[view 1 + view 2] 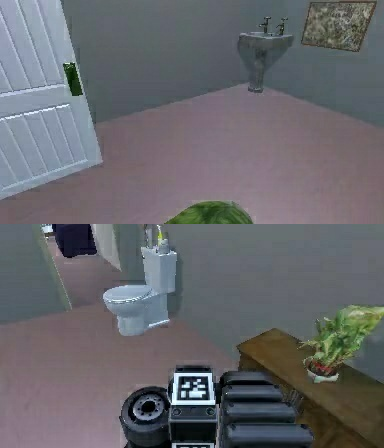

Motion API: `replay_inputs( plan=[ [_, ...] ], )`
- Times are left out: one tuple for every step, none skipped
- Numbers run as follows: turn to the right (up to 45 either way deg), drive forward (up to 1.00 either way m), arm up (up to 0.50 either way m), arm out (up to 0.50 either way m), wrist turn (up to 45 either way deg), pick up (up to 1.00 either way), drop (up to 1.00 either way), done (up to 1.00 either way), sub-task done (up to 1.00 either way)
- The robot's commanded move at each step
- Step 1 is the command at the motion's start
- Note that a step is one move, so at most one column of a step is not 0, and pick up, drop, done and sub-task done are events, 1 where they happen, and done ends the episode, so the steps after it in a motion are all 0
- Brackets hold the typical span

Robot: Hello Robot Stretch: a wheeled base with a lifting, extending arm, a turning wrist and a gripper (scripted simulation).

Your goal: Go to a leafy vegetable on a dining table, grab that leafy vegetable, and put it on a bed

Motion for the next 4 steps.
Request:
replay_inputs(
  plan=[
    [-33.0,0.0,0.0,0.0,0.0,0.0,0.0,0.0,0.0],
    [0.0,0.8,0.0,0.0,0.0,0.0,0.0,0.0,0.0],
    [-36.0,0.0,0.0,0.0,0.0,0.0,0.0,0.0,0.0],
    [0.0,0.75,0.0,0.0,0.0,0.0,0.0,0.0,0.0]
  ],
)
